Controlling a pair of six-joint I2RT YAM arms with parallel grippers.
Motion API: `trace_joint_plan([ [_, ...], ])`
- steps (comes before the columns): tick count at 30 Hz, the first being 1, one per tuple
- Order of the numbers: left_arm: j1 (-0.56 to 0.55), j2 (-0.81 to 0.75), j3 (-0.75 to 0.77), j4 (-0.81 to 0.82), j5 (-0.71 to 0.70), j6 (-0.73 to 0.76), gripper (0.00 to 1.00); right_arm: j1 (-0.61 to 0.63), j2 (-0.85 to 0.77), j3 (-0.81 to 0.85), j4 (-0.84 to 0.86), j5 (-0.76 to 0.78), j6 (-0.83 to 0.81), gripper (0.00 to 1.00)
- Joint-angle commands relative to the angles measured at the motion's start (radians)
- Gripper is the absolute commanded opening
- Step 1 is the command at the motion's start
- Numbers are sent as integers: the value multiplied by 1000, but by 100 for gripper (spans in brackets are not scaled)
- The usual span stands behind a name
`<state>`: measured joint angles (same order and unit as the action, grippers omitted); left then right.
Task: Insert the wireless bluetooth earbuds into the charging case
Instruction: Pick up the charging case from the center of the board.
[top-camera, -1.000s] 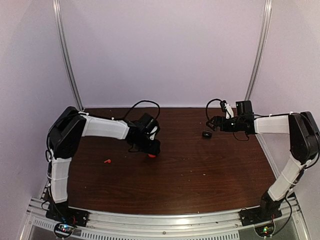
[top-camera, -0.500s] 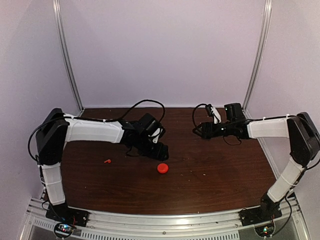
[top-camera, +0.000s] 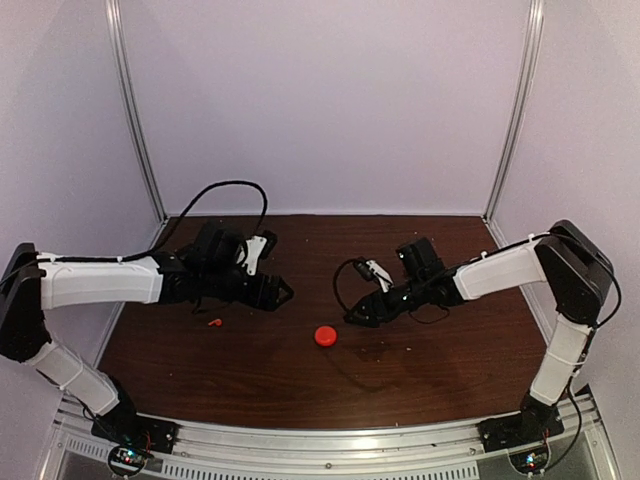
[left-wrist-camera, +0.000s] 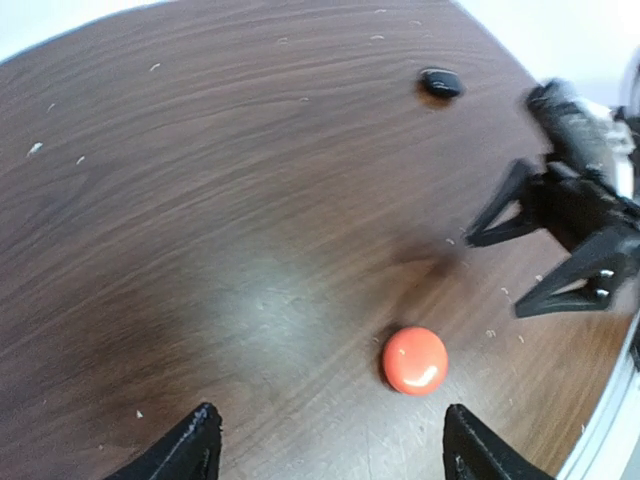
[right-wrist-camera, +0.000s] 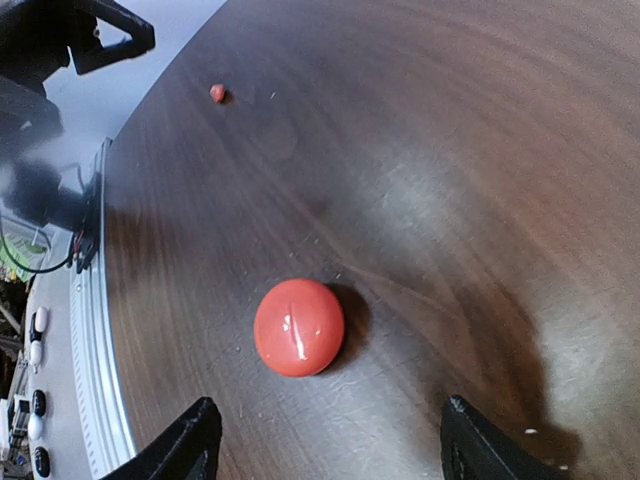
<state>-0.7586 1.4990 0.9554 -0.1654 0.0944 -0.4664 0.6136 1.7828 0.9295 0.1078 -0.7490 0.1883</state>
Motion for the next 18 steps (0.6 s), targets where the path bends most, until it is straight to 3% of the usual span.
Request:
trace_joint_plan([
  [1, -13, -108, -179, 352, 160, 219, 76, 24, 32, 25, 23, -82, -10, 75],
  [7, -40, -62, -260, 494, 292, 543, 75, -11, -13, -8, 41, -91, 13, 75],
  [12, -41, 98, -193, 467, 433, 677, 71, -44, -46, -23, 23, -96, 7, 75],
  [18, -39, 271, -94, 438, 479, 782, 67, -77, -73, -45, 27, -108, 13, 75],
])
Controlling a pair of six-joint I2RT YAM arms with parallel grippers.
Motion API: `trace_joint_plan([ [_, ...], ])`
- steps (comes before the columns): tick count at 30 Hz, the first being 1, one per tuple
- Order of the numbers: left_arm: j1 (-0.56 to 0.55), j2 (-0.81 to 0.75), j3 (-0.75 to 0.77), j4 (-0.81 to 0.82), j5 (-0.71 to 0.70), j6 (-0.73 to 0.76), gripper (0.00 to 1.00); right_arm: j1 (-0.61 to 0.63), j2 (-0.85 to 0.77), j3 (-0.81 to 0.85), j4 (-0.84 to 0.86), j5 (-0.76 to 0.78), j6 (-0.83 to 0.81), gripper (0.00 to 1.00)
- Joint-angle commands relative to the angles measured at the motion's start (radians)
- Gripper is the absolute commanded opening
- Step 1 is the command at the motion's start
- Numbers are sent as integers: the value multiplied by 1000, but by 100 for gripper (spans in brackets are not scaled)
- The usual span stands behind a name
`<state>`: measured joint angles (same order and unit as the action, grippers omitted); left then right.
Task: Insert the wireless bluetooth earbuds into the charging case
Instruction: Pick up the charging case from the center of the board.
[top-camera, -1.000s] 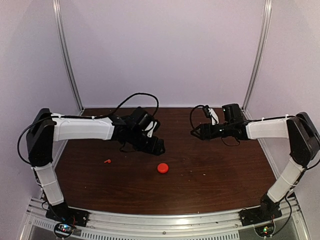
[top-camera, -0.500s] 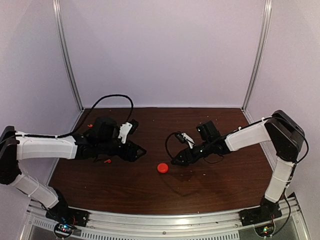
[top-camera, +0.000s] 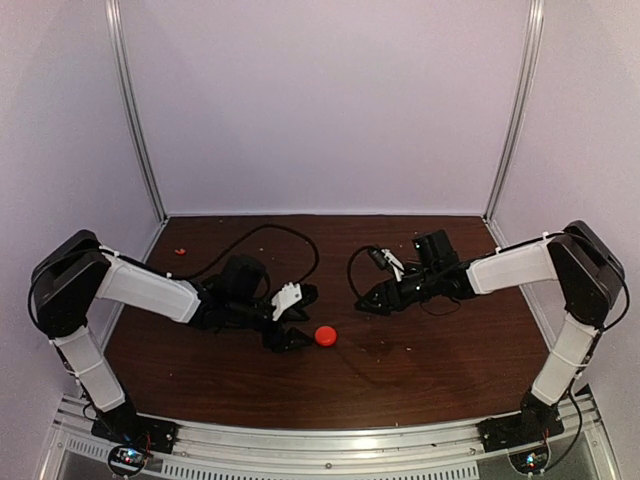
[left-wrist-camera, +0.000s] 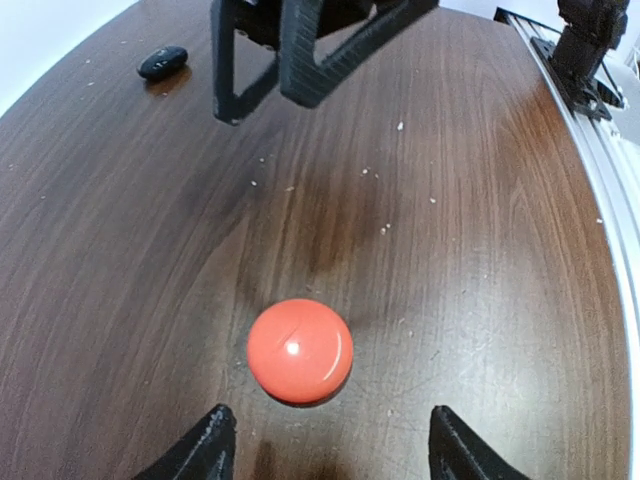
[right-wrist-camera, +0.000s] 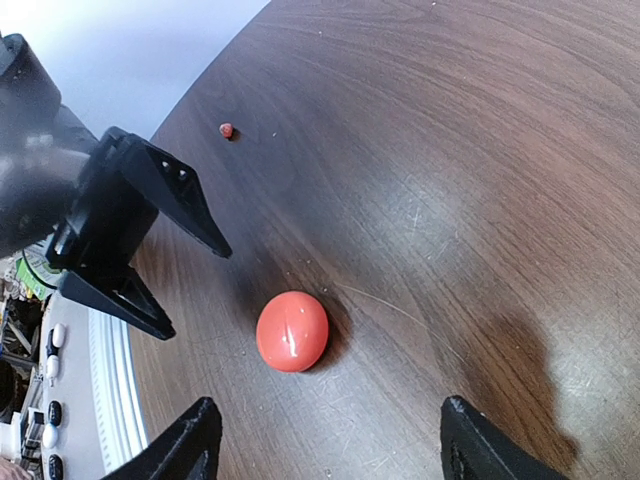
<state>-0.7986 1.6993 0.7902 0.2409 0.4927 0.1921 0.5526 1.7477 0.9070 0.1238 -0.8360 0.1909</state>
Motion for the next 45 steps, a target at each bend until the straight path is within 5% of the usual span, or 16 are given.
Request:
trace_joint_plan([
  [1, 1, 89, 88, 27, 94, 138, 67, -20, -45, -28, 15, -22, 15, 75],
  [16, 19, 303, 292, -166, 158, 321, 68, -60, -100, -71, 22, -35, 19, 76],
  [27, 16, 375, 342, -271, 174, 382, 56, -68, -111, -84, 33, -41, 23, 76],
  [36, -19, 254, 208, -53, 55, 272, 41, -70, -116, -102, 73, -47, 52, 76],
  [45, -122, 35, 147, 149, -170, 169, 37, -59, -166, -201, 411, -108, 273, 77],
])
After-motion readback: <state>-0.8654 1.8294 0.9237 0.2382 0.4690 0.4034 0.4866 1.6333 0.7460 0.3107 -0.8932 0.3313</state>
